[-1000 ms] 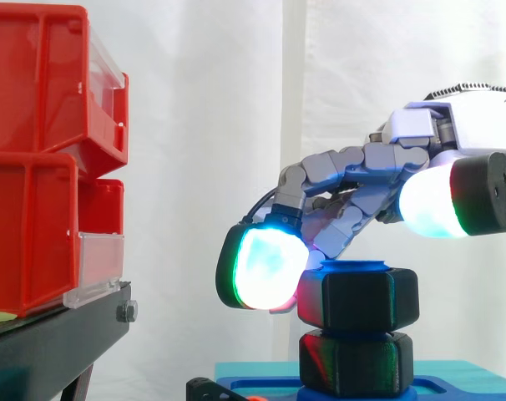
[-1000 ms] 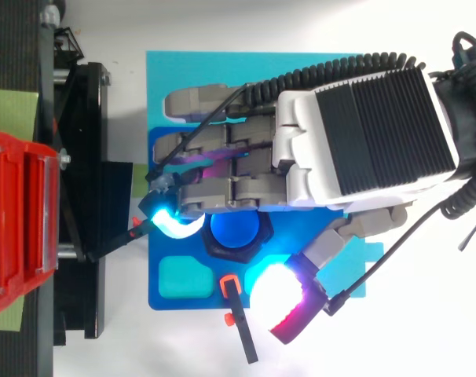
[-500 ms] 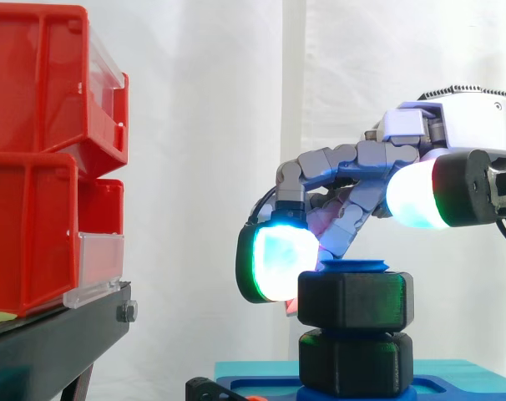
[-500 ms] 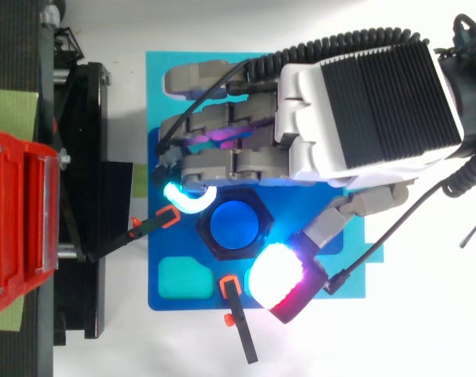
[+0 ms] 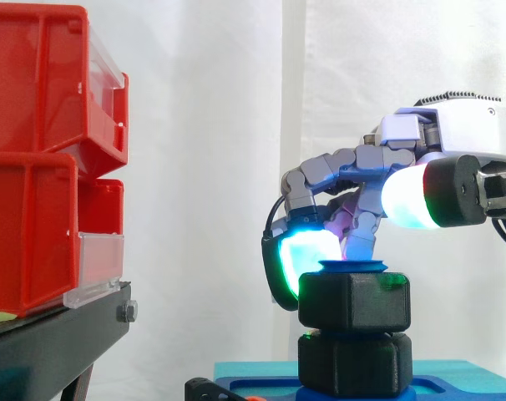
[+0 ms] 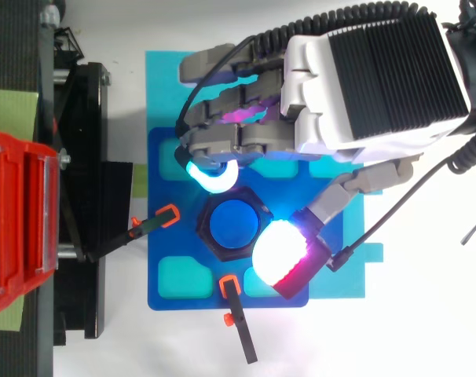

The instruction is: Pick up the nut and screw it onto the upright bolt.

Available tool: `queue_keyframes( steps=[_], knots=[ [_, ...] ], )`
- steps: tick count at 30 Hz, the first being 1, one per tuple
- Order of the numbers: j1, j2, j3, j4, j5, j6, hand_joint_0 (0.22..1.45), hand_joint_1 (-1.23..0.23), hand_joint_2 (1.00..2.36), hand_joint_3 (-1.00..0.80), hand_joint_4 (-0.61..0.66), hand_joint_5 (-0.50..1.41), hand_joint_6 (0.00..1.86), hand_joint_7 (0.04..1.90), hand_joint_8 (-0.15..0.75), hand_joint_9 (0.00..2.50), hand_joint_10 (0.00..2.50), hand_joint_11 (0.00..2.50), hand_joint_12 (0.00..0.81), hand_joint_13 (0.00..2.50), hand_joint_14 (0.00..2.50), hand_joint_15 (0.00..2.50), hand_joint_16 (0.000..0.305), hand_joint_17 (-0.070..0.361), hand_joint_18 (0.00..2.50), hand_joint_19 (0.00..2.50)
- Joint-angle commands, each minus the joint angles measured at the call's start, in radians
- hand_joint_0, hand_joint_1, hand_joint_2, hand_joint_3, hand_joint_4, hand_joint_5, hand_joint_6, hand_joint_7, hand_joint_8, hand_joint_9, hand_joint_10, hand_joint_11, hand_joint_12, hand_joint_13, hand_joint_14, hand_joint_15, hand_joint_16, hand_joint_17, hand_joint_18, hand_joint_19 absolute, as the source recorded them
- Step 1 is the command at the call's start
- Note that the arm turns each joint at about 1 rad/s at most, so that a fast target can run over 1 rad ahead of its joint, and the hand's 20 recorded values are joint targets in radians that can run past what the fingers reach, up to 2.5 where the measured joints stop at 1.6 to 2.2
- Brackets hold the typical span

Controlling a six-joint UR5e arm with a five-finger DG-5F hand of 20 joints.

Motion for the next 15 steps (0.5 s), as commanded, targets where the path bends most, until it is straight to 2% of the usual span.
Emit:
queue_keyframes(
  steps=[1,7,15],
  knots=[
    [-0.002,0.0,0.0,0.0,0.0,0.0,0.53,-0.32,1.0,-0.5,0.12,0.08,0.54,1.42,0.227,1.37,0.0,0.0,0.253,0.87,0.0,0.0,0.023,0.052,0.52,0.0],
    [-0.004,0.0,0.0,0.009,0.0,0.002,0.53,-0.35,1.0,-0.5,0.09,0.09,0.57,1.35,0.164,1.65,0.0,0.0,0.203,1.09,0.0,0.01,0.017,0.039,0.81,0.13],
    [-0.008,0.0,0.013,0.009,0.0,0.002,0.52,-0.36,1.0,-0.5,0.09,0.1,0.57,1.35,0.159,1.74,0.0,0.03,0.184,1.16,0.0,0.01,0.015,0.033,0.9,0.16]
  ],
)
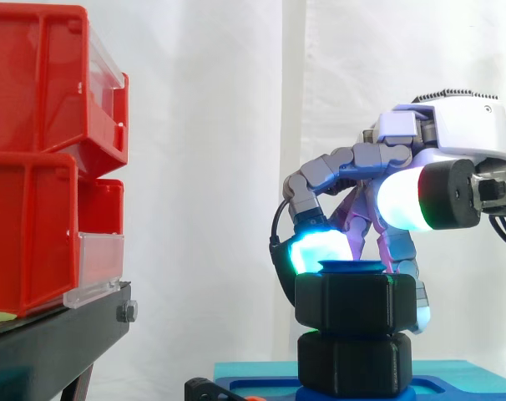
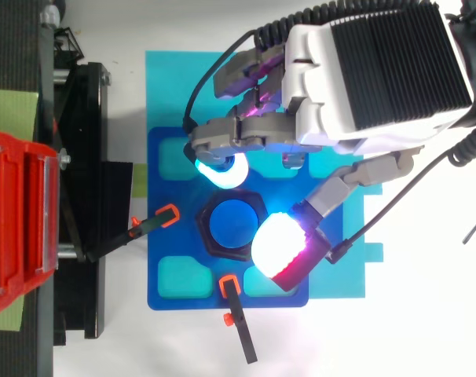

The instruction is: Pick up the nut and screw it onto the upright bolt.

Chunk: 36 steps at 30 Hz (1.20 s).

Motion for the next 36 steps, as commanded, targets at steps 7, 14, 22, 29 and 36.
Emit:
queue_keyframes(
  steps=[7,14,22,29,36],
  knots=[
    [-0.017,0.001,0.066,-0.037,-0.028,0.0,0.52,-0.35,1.0,-0.5,0.08,0.09,0.57,1.36,0.168,1.74,0.0,0.04,0.187,1.14,0.0,0.01,0.016,0.035,0.88,0.15],
    [-0.034,0.0,0.112,-0.07,-0.038,0.0,0.52,-0.35,1.0,-0.5,0.08,0.08,0.52,1.44,0.207,1.66,0.0,0.07,0.216,1.06,0.0,0.01,0.019,0.043,0.77,0.14],
    [-0.028,0.0,0.115,-0.061,-0.035,-0.015,0.51,-0.33,1.0,-0.5,0.24,-0.03,0.5,1.0,0.246,1.39,0.0,0.03,0.267,0.84,0.0,0.01,0.028,0.062,0.5,0.11],
    [-0.011,0.0,0.115,-0.078,-0.032,-0.017,0.5,-0.33,1.0,-0.5,0.21,-0.1,0.5,0.76,0.232,1.04,0.0,0.0,0.29,0.59,0.0,0.0,0.032,0.071,0.21,0.0],
    [0.009,0.0,0.059,-0.058,-0.02,-0.014,0.49,-0.32,1.0,-0.5,0.2,-0.11,0.5,0.72,0.227,0.92,0.0,0.0,0.301,0.51,0.0,0.0,0.033,0.074,0.12,0.0]
  ],
)
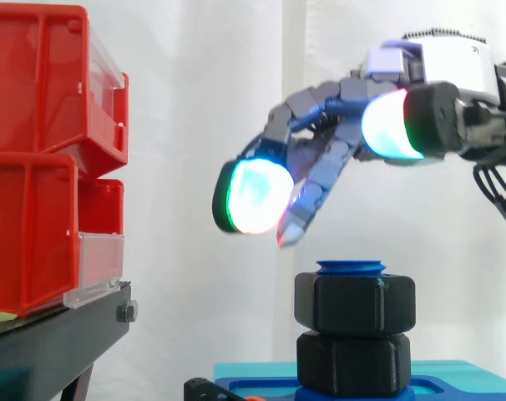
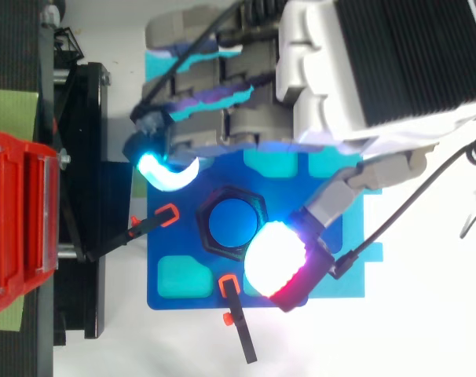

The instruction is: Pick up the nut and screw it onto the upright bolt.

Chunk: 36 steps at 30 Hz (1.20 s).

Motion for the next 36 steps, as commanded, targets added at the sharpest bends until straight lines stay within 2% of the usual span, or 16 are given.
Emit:
queue_keyframes(
  steps=[1,5,13,20,36],
  knots=[
    [0.009,0.0,-0.036,0.029,0.012,0.007,0.49,-0.32,1.0,-0.5,0.21,-0.11,0.5,0.72,0.228,0.91,0.0,0.0,0.302,0.5,0.0,0.0,0.033,0.074,0.11,0.0],
    [0.013,0.0,-0.047,0.052,0.013,0.02,0.49,-0.31,1.0,-0.5,0.21,-0.11,0.5,0.72,0.225,0.9,0.0,0.0,0.302,0.5,0.0,0.0,0.034,0.075,0.11,0.0],
    [0.017,0.0,-0.053,0.055,0.013,0.021,0.49,-0.3,1.0,-0.5,0.2,-0.11,0.5,0.73,0.228,0.89,0.0,0.0,0.304,0.51,0.0,0.0,0.034,0.077,0.11,0.0],
    [0.02,0.0,-0.088,0.086,0.013,0.021,0.49,-0.3,1.0,-0.5,0.21,-0.11,0.5,0.74,0.231,0.9,0.0,0.0,0.306,0.52,0.0,0.0,0.034,0.077,0.12,0.0],
    [0.023,0.0,-0.093,0.087,0.013,0.027,0.49,-0.3,1.0,-0.5,0.21,-0.1,0.5,0.77,0.238,0.9,0.0,0.0,0.308,0.54,0.0,0.0,0.035,0.078,0.15,0.0]
  ],
)
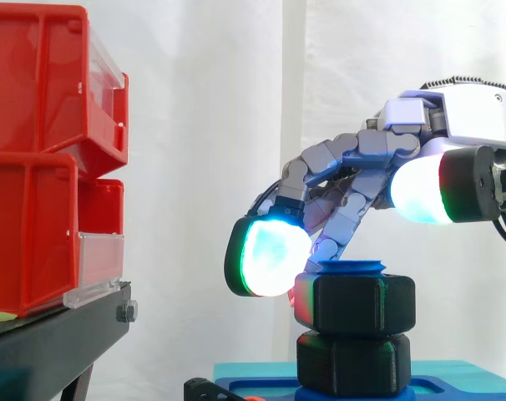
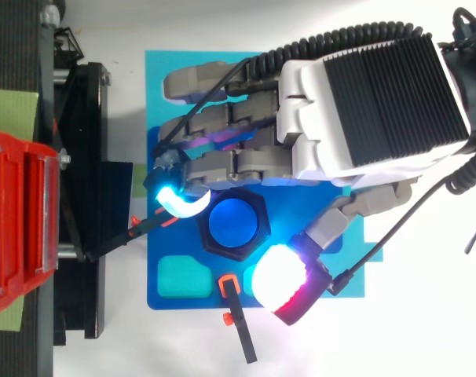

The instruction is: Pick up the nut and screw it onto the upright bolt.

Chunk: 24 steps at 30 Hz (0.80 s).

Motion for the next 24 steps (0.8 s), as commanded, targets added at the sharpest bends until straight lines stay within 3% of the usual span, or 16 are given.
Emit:
queue_keyframes(
  steps=[1,11,24],
  knots=[
    [0.002,0.0,0.0,0.0,0.0,0.0,0.49,-0.3,1.0,-0.5,0.23,-0.1,0.5,0.79,0.239,0.9,0.0,0.0,0.308,0.54,0.0,0.0,0.035,0.078,0.14,0.0],
    [0.002,0.0,0.0,-0.003,0.0,0.0,0.5,-0.3,1.0,-0.5,0.24,-0.06,0.5,1.0,0.253,0.95,0.0,0.0,0.304,0.58,0.0,0.0,0.034,0.076,0.18,0.0],
    [-0.012,0.0,0.0,0.002,0.0,0.0,0.52,-0.31,1.0,-0.5,0.19,0.01,0.5,1.28,0.27,1.1,0.0,0.0,0.288,0.67,0.0,0.0,0.033,0.073,0.28,0.02]
  ],
)
